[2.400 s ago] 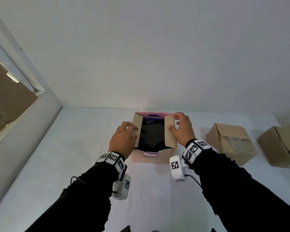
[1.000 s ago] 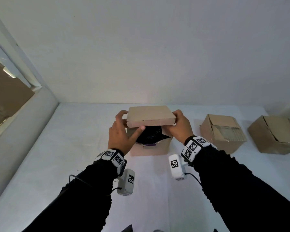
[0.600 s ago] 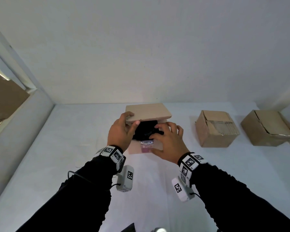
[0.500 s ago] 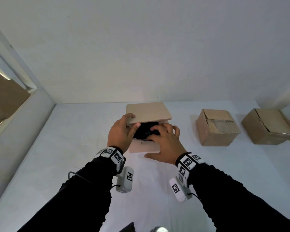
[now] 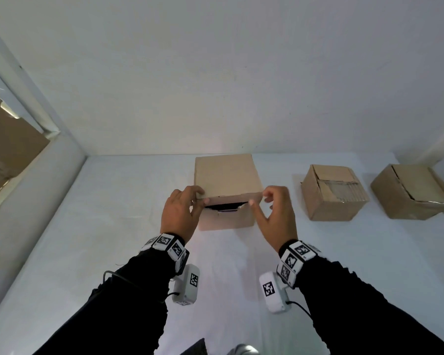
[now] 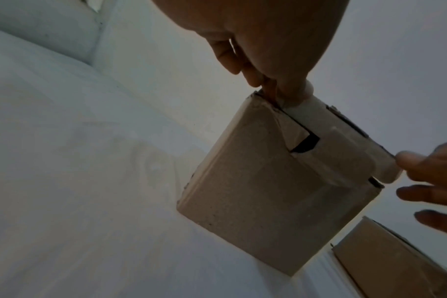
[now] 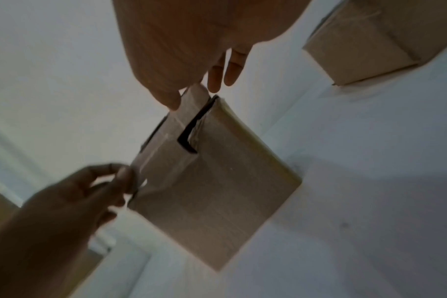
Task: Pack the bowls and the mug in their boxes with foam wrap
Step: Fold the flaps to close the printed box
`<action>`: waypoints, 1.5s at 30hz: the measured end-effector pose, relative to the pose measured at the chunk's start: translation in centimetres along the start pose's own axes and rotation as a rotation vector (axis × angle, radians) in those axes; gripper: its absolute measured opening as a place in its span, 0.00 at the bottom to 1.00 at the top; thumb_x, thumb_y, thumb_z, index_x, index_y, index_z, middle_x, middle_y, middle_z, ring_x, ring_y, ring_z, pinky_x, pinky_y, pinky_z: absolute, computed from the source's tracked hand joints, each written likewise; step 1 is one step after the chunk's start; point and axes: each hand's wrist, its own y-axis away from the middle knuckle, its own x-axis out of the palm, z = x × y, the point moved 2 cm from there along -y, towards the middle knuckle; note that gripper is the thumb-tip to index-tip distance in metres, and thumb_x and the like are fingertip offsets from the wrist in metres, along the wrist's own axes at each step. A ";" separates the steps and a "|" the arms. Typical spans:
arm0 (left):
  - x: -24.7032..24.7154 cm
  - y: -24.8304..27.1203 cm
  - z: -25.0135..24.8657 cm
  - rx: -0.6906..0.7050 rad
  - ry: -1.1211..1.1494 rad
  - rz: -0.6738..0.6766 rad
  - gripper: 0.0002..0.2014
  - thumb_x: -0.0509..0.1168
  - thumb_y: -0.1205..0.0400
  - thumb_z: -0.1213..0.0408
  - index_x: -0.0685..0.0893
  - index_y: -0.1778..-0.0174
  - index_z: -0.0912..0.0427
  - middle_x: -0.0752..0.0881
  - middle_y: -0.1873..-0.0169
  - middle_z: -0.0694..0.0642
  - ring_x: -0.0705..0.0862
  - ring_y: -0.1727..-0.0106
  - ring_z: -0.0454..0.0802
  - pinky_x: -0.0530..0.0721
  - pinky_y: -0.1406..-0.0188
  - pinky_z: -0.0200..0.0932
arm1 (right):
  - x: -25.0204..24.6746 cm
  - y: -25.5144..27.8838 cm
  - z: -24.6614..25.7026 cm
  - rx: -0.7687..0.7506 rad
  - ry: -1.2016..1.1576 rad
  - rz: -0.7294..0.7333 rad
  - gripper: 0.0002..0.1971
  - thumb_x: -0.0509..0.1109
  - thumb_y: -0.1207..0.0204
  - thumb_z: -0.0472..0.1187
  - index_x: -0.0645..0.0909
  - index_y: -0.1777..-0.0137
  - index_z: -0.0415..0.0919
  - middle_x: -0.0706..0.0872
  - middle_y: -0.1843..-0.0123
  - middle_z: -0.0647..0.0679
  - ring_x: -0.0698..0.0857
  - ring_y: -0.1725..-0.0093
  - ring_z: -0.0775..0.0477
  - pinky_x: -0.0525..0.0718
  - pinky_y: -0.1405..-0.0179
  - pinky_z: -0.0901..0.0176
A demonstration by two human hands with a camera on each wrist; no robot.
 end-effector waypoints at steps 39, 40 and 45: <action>-0.1 1.0 1.6 0.149 -0.119 0.051 0.12 0.64 0.21 0.50 0.87 0.46 0.48 0.77 0.50 0.47 0.81 0.59 0.46 0.81 0.71 0.40 | 3.3 -0.2 0.5 -0.309 0.048 0.140 0.04 0.72 0.21 0.41 0.81 0.54 0.41 0.83 0.55 0.50 0.83 0.63 0.49 0.84 0.66 0.53; 0.0 0.9 1.6 0.144 -0.105 0.060 0.12 0.63 0.21 0.50 0.87 0.46 0.48 0.77 0.50 0.47 0.82 0.61 0.45 0.82 0.72 0.41 | 3.2 -0.3 0.4 -0.315 0.046 0.151 0.04 0.72 0.21 0.40 0.82 0.53 0.41 0.83 0.54 0.51 0.84 0.62 0.49 0.85 0.65 0.53; 0.1 0.6 1.6 0.119 -0.035 0.070 0.12 0.65 0.21 0.50 0.86 0.48 0.50 0.77 0.51 0.47 0.79 0.64 0.40 0.85 0.71 0.46 | 3.0 -0.2 0.4 -0.418 0.123 0.141 0.03 0.74 0.22 0.39 0.86 0.52 0.40 0.86 0.54 0.50 0.84 0.57 0.49 0.84 0.57 0.56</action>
